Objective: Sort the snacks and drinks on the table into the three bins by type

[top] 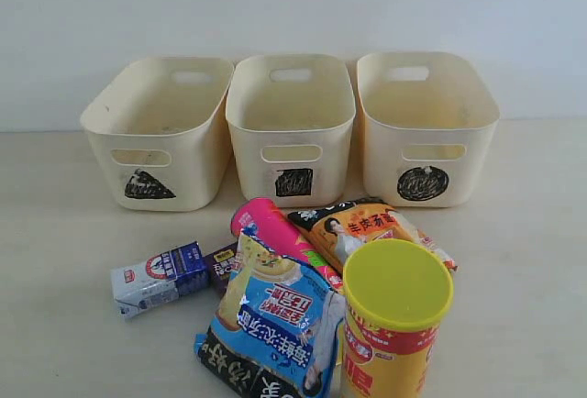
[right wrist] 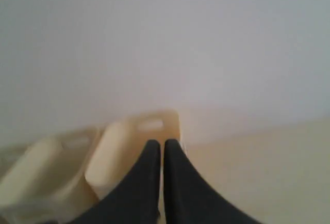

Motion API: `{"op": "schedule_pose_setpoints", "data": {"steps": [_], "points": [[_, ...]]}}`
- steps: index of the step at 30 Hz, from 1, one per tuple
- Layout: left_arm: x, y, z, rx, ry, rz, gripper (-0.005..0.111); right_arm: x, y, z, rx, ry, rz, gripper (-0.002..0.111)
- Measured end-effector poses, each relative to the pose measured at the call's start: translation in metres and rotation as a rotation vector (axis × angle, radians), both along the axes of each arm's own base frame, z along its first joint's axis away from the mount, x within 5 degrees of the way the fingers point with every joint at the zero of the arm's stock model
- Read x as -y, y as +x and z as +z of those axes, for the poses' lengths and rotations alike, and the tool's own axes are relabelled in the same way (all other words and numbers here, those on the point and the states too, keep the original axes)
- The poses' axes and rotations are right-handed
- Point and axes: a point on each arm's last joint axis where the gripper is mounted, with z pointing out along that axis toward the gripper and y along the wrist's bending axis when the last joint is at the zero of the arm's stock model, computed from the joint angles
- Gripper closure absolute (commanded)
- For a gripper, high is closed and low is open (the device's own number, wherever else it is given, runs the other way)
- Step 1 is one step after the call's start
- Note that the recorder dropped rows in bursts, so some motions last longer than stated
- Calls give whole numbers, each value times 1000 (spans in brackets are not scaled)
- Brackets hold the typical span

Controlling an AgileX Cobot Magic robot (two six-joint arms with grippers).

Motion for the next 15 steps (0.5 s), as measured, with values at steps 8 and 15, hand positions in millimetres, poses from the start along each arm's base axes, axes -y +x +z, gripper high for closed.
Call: {"op": "schedule_pose_setpoints", "data": {"steps": [8, 15], "points": [[0, 0, 0, 0, 0, 0, 103, -30, 6, -25, -589, -177, 304, 109], [0, 0, 0, 0, 0, 0, 103, -68, -9, -40, -866, -331, 780, 80]]}}
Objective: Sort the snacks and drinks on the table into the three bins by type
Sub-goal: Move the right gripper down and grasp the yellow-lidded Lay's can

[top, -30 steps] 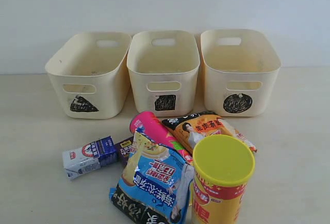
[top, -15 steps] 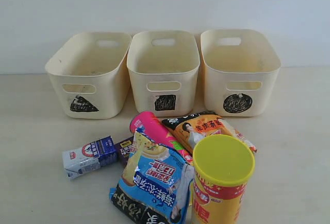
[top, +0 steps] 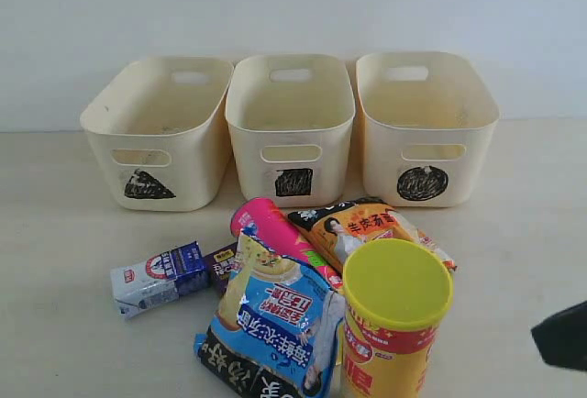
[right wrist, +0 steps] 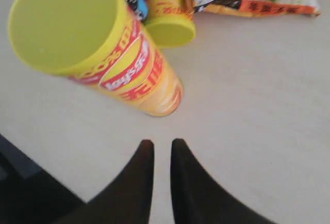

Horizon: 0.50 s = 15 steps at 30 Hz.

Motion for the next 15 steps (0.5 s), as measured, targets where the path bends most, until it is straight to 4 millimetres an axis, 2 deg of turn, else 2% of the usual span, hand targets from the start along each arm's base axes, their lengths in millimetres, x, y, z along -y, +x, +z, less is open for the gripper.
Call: {"op": "schedule_pose_setpoints", "data": {"steps": [1, 2, 4, 6, 10, 13, 15], "points": [[0, 0, 0, 0, 0, 0, 103, -2, -3, -1, -18, -8, 38, 69], [0, 0, 0, 0, 0, 0, 103, -4, -6, -1, -22, -15, 74, 50], [0, 0, 0, 0, 0, 0, 103, -7, -9, -1, -16, -20, 143, 32], [0, 0, 0, 0, 0, 0, 103, -11, -12, 1, 18, -11, 221, 25], [0, 0, 0, 0, 0, 0, 103, -21, -10, 7, 145, 37, 308, 24], [0, 0, 0, 0, 0, 0, 103, -23, -6, 10, 212, 49, 309, 15], [0, 0, 0, 0, 0, 0, 103, -23, -4, 12, 245, 52, 298, 3]]}}
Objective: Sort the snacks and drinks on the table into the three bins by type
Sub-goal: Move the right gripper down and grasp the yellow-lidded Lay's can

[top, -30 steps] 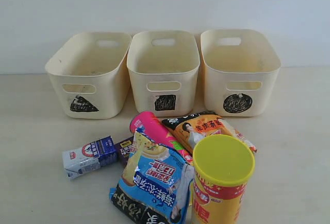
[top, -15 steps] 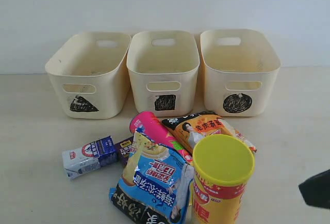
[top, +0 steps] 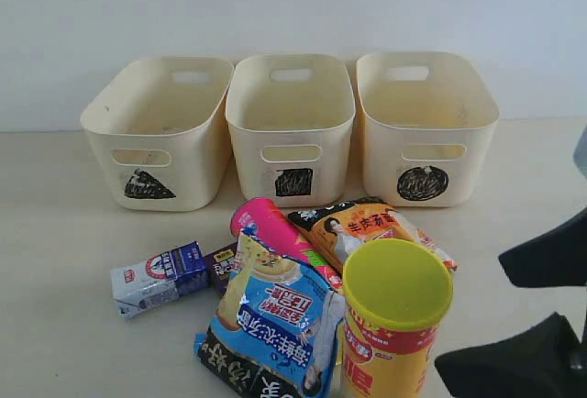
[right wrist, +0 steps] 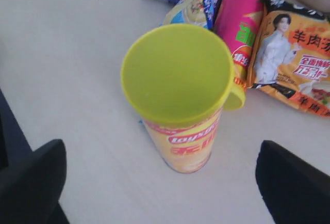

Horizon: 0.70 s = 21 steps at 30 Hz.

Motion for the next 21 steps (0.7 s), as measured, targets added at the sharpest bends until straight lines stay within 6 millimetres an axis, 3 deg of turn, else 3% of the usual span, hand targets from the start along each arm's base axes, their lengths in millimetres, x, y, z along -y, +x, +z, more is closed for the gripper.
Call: {"op": "schedule_pose_setpoints", "data": {"steps": [4, 11, 21], "points": [[0, 0, 0, 0, 0, 0, 103, -1, 7, 1, 43, 8, -26, 3], [0, 0, 0, 0, 0, 0, 103, -12, 26, -13, -53, 23, -44, 3], [0, 0, 0, 0, 0, 0, 103, -21, 37, -24, -125, 37, -38, 3]]}}
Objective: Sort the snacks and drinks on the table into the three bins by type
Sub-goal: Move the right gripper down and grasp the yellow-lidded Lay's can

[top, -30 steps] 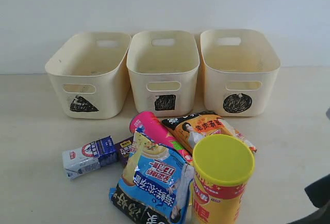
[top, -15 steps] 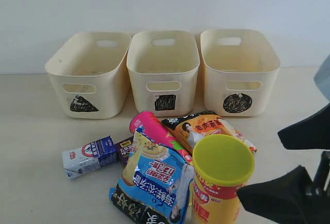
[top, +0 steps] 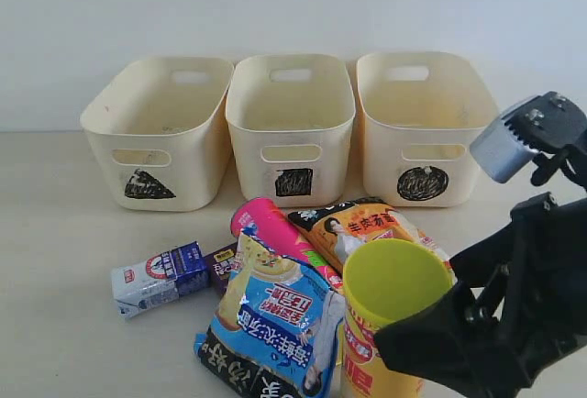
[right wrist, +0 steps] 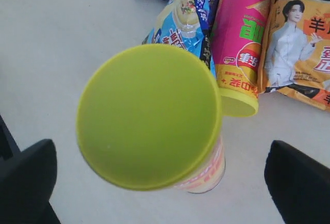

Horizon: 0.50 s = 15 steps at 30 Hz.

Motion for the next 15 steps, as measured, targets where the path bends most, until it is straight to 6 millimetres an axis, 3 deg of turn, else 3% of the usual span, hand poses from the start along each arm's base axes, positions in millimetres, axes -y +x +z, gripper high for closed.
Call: {"op": "schedule_pose_setpoints", "data": {"steps": [15], "points": [[0, 0, 0, 0, 0, 0, 103, -7, -2, -1, 20, -3, 49, 3]]}}
